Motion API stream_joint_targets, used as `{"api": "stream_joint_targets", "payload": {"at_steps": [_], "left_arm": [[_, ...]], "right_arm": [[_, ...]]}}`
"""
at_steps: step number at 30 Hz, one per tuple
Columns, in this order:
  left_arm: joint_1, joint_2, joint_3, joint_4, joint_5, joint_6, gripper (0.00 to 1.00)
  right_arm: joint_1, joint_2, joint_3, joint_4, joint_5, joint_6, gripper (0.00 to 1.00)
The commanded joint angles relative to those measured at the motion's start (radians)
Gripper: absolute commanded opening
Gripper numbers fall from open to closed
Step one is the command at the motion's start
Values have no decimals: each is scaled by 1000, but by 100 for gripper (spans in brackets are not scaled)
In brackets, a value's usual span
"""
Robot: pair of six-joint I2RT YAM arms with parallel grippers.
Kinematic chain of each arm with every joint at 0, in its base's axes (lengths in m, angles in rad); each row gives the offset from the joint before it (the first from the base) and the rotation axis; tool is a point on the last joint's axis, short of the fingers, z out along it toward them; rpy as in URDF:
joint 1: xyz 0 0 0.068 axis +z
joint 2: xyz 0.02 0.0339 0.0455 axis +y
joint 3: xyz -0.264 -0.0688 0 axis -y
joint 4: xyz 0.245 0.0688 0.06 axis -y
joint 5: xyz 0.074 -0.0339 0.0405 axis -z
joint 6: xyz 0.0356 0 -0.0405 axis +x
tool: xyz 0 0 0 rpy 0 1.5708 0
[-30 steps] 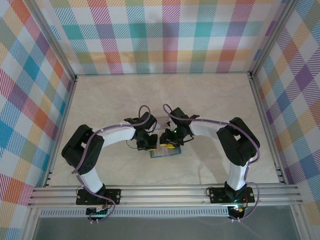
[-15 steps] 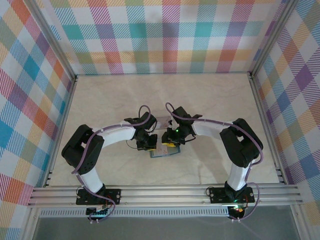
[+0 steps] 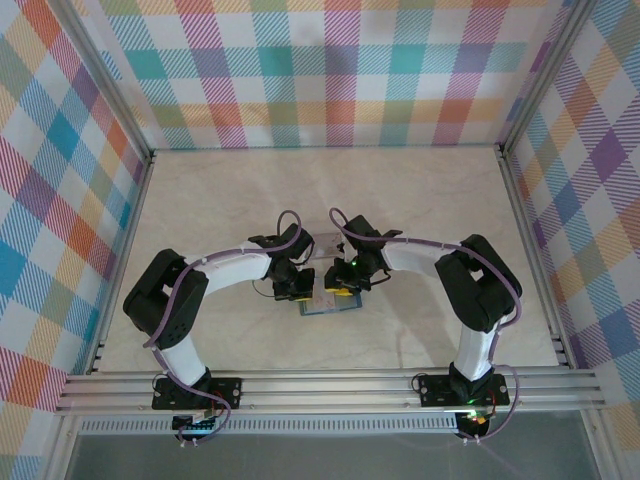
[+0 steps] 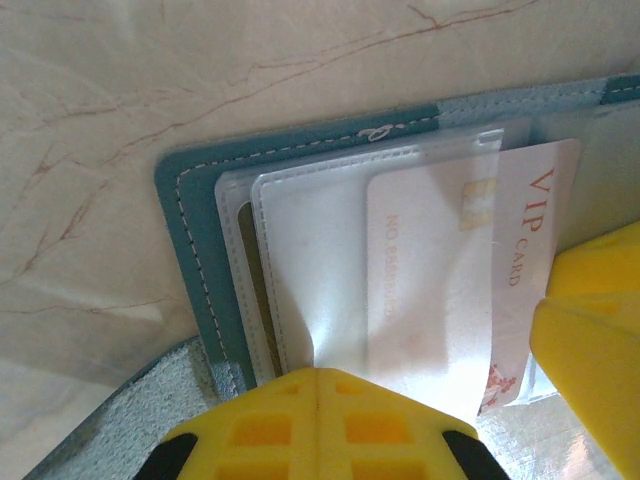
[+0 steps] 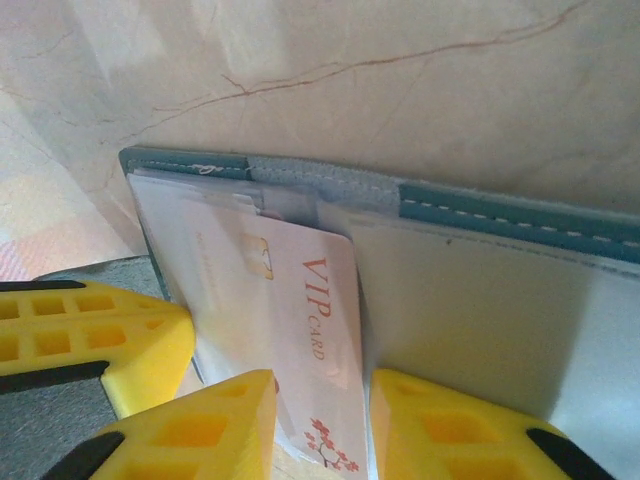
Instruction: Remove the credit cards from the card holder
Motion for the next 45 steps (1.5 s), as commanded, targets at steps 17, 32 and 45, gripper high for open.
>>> {"api": "stream_joint_targets", "payload": {"at_steps": [17, 32, 45], "left_arm": [[-11, 30, 6, -78, -49, 22, 0], [-12, 39, 16, -93, -51, 30, 0], [-12, 37, 16, -96, -53, 32, 0]], "right_arm": [[-5, 6, -39, 113, -105, 13, 22], [-10, -32, -40, 61, -59, -27, 3], [-13, -78, 27, -183, 120, -119, 0]]}}
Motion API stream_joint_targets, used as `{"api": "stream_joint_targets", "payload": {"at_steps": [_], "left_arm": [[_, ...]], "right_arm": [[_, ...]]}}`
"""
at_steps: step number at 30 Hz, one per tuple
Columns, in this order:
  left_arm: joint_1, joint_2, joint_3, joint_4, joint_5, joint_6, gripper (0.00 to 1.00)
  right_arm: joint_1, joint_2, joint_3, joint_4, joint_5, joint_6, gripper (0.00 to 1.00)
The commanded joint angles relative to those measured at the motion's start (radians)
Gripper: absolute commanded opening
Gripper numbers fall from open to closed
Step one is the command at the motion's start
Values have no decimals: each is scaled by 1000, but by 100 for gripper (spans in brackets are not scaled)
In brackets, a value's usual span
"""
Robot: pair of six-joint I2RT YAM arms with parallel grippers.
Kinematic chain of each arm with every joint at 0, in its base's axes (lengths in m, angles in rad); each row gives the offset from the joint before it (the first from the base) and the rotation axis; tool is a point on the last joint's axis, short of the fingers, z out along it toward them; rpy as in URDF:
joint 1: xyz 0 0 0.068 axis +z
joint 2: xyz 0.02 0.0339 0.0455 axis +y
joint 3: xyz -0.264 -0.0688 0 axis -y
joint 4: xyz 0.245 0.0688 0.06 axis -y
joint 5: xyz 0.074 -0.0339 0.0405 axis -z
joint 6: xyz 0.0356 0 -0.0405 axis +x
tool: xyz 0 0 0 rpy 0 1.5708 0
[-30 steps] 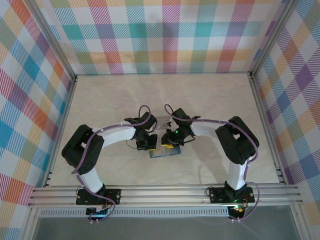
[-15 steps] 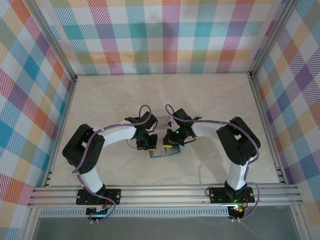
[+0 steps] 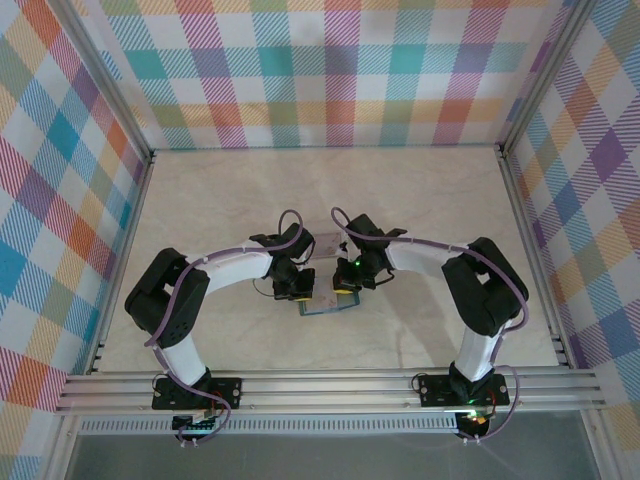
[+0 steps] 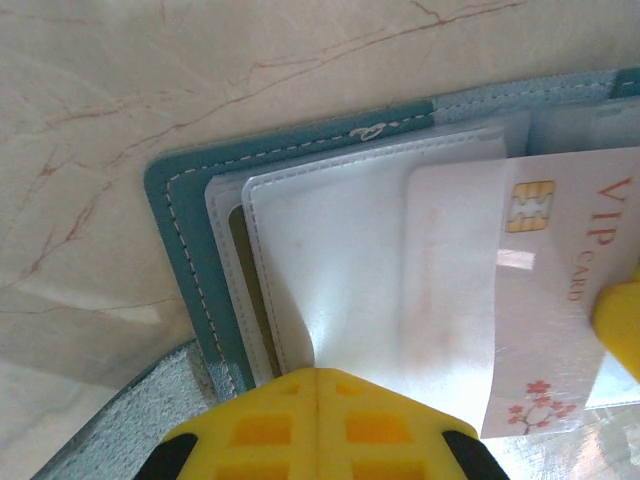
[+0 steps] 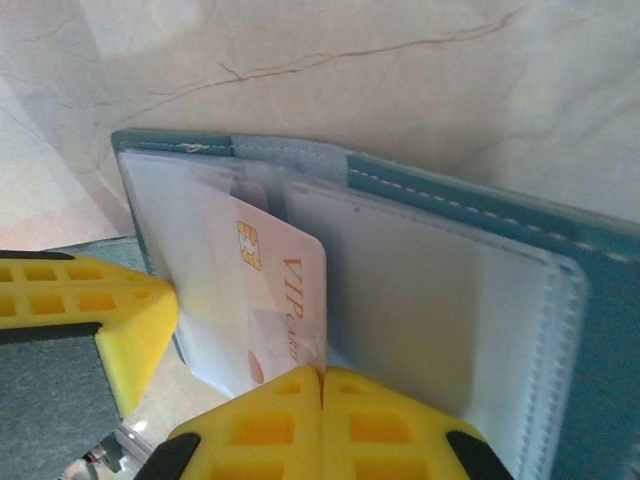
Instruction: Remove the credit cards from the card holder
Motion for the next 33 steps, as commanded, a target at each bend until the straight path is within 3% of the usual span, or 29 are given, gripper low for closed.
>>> {"api": "stream_joint_targets", "payload": {"at_steps": [1, 13, 23, 29, 33], "left_arm": [[-10, 25, -2, -72, -45, 13, 0], [-11, 24, -2, -73, -44, 13, 0], [-11, 24, 4, -70, -39, 13, 0], [-10, 24, 3, -67, -37, 13, 0], [-11, 24, 1, -65, -36, 11, 0]], "right_arm": [[-6, -38, 33, -127, 82, -52, 0], [-6, -77, 79, -250, 183, -96, 0], [6, -65, 55, -140, 77, -44, 0], [12, -50, 45, -74, 23, -8, 14], [15, -45, 41, -68, 22, -2, 17]]}}
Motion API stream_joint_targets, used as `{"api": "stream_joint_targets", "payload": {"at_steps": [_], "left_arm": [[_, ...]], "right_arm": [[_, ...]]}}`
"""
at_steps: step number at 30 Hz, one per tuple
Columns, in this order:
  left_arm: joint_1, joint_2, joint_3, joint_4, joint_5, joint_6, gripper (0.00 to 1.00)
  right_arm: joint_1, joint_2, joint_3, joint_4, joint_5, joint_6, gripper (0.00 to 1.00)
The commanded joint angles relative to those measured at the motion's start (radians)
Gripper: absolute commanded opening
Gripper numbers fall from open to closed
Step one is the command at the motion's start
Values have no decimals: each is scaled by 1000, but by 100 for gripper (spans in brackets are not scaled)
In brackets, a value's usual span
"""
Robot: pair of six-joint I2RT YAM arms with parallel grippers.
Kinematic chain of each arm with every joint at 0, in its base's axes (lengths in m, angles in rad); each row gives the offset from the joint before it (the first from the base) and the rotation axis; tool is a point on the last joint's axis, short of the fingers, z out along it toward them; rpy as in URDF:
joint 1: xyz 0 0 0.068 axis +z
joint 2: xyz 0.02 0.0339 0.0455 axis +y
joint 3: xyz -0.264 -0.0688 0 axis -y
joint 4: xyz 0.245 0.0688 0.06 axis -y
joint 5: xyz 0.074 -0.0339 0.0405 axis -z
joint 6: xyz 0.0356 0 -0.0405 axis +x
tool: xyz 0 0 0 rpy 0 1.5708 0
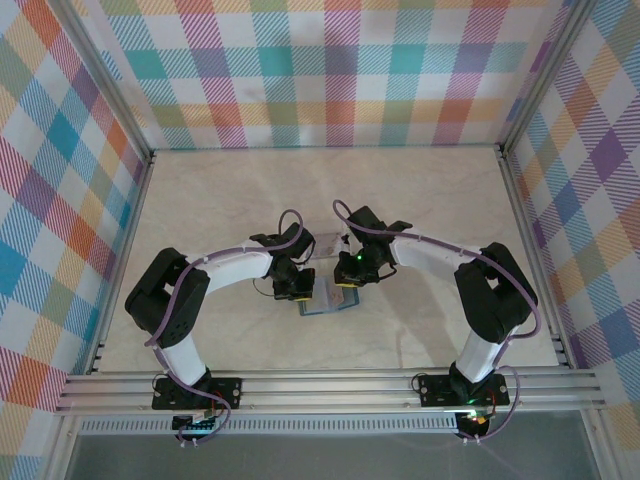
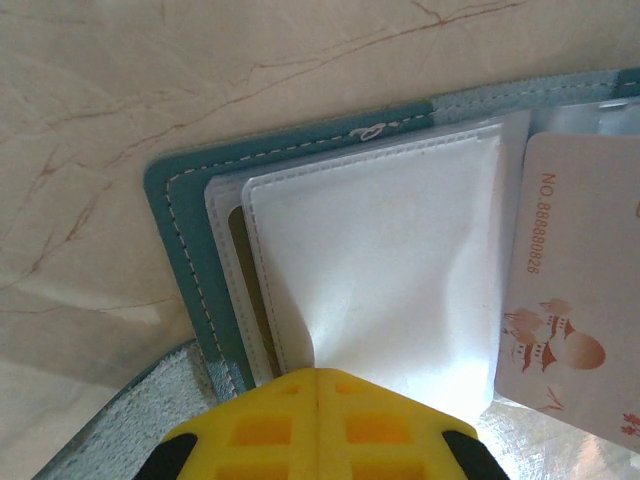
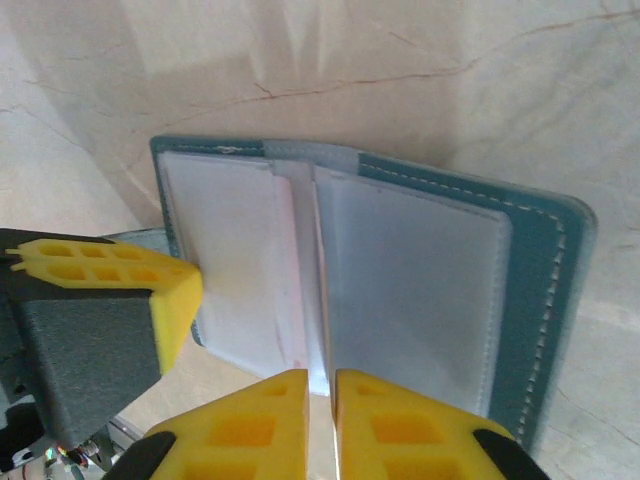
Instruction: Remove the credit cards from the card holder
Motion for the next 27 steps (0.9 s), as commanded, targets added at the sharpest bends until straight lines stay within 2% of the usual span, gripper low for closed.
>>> {"api": "stream_joint_targets", "payload": {"at_steps": [1, 7, 14, 27], "left_arm": [[-10, 23, -2, -63, -36, 11, 0], [-10, 24, -3, -62, -36, 13, 0], [-11, 18, -6, -61, -36, 12, 0], [-9, -62, 21, -89, -60, 5, 0]], "right_arm": [[8, 12, -16, 27, -30, 22, 18], [9, 25, -21, 30, -32, 22, 18], [9, 38, -20, 28, -27, 19, 10], [5, -62, 15, -58, 44, -12, 4]]}}
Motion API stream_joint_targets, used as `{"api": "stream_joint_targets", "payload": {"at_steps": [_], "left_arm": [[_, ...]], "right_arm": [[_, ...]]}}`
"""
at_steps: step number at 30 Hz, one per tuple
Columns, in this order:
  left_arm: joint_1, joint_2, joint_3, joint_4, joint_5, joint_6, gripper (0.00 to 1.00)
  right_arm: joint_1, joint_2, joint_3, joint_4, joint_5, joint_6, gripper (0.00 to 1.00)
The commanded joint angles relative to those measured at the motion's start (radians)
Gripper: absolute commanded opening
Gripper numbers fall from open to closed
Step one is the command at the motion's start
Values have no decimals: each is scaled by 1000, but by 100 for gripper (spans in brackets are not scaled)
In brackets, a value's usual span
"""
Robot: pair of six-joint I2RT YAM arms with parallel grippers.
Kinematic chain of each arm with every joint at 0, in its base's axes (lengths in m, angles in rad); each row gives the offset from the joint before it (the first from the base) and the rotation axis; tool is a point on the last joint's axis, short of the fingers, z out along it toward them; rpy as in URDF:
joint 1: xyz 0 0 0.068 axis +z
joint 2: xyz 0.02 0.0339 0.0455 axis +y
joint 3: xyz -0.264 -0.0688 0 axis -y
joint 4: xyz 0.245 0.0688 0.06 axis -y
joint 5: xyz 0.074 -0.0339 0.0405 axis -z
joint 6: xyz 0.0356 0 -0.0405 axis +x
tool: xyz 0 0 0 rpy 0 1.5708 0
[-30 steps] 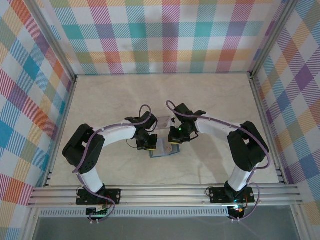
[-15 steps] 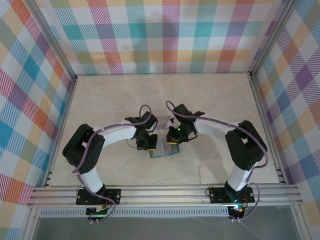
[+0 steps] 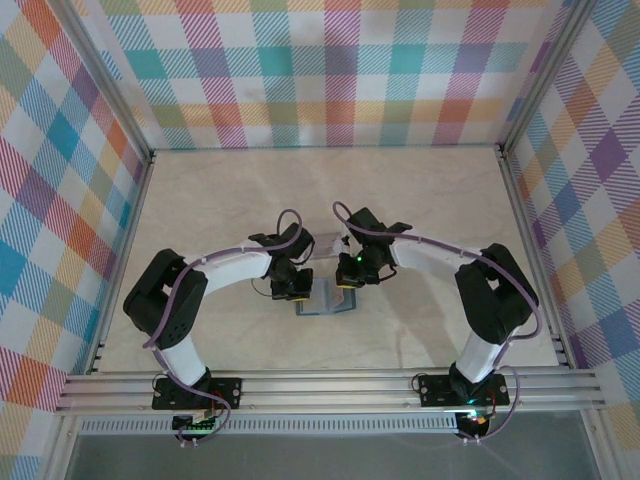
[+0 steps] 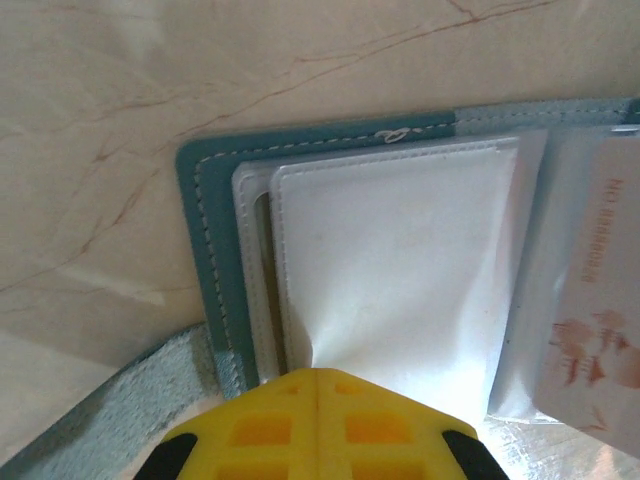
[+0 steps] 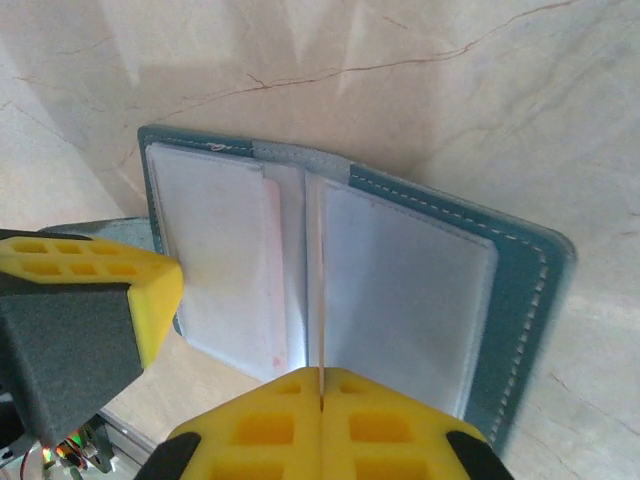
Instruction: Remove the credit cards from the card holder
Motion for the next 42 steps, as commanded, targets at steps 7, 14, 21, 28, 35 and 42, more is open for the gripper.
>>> {"api": "stream_joint_targets", "payload": {"at_steps": [7, 14, 21, 28, 35, 42], "left_arm": [[6, -74, 16, -72, -33, 12, 1], [60, -115, -10, -79, -25, 30, 1], [105, -144, -47, -75, -11, 42, 1], [130, -163, -87, -68, -10, 46, 1], [142, -168, -123, -53, -6, 46, 1], [143, -176, -138, -45, -4, 39, 1]], "right_arm": [[-23, -90, 51, -80, 21, -120, 3], [-30, -37, 182, -186, 59, -472, 3], [-30, 25, 309, -250, 108, -911, 0], [-31, 100, 472, -375, 165, -1321, 0], [-30, 177, 615, -475, 217, -1561, 0], [-30, 295, 808, -595, 230, -1654, 0]]}}
